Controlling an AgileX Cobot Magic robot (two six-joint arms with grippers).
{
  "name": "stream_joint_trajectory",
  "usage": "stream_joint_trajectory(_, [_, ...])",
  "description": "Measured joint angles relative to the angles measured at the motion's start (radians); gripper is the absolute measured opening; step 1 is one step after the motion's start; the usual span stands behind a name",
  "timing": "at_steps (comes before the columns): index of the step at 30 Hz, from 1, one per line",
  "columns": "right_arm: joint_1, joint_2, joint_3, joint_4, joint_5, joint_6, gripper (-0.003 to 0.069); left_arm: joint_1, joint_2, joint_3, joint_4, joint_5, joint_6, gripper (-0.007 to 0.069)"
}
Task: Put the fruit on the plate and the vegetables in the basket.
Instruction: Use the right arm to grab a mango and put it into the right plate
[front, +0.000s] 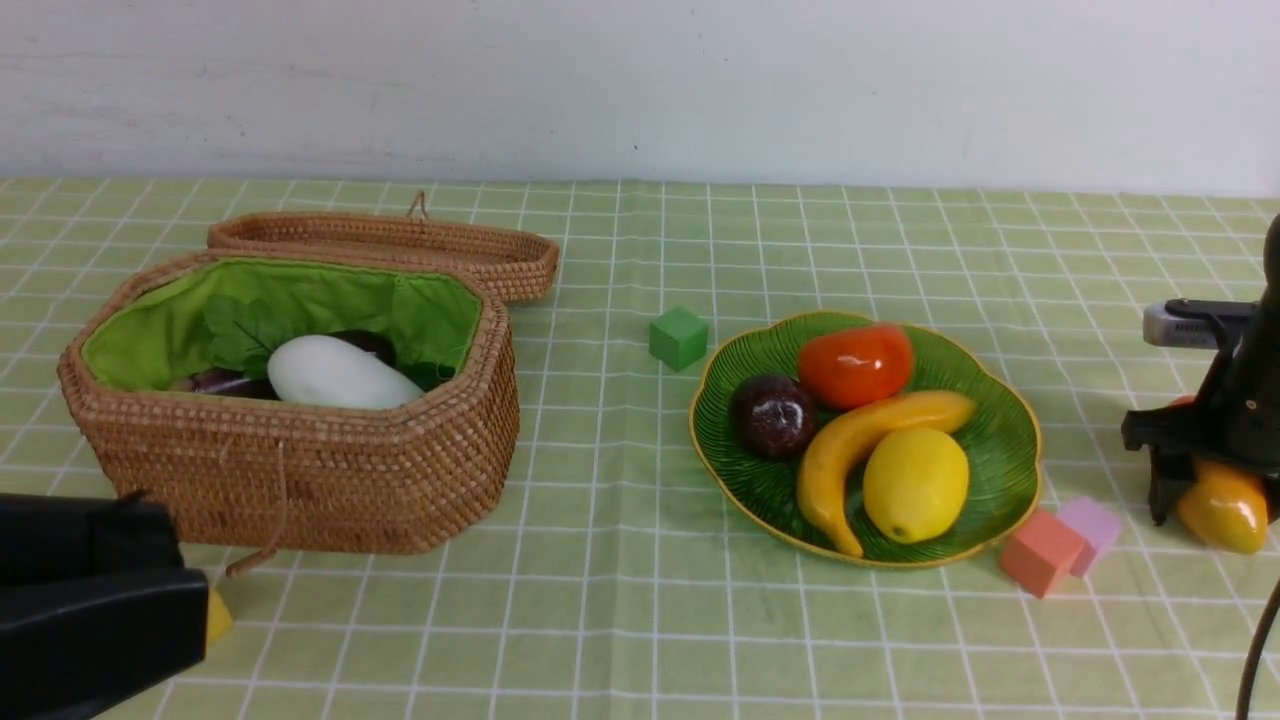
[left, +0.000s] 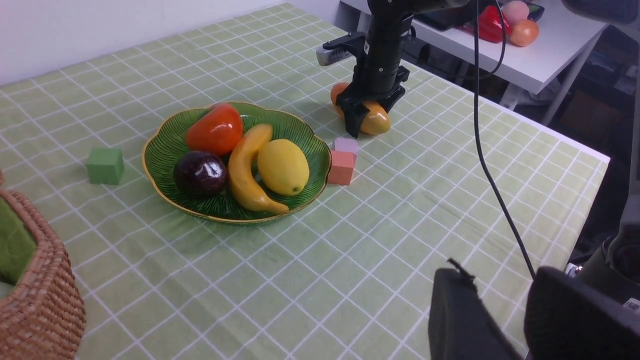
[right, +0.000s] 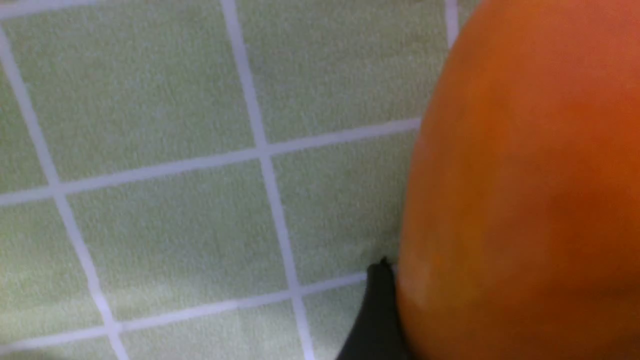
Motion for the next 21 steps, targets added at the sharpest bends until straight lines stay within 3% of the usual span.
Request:
stream_joint_trajectory(6, [0.021,-0.117,0.000,0.049,0.052,-0.006,0.0554,0.000,0.000,0.000,0.014,0.006,0.000,0.0204])
stream_joint_trajectory(14, [0.213,-0.282,-0.001,0.194,0.045,-0.071,0.0554,0.000,0.000,0.000,0.174,-0.020,-0.001,0.0204])
stream_joint_trajectory(21, [0.318,-0.234,-0.001,0.195,-0.067,-0.040,0.0554,0.000,0.000,0.000,0.247,-0.020,-0.068,0.0204])
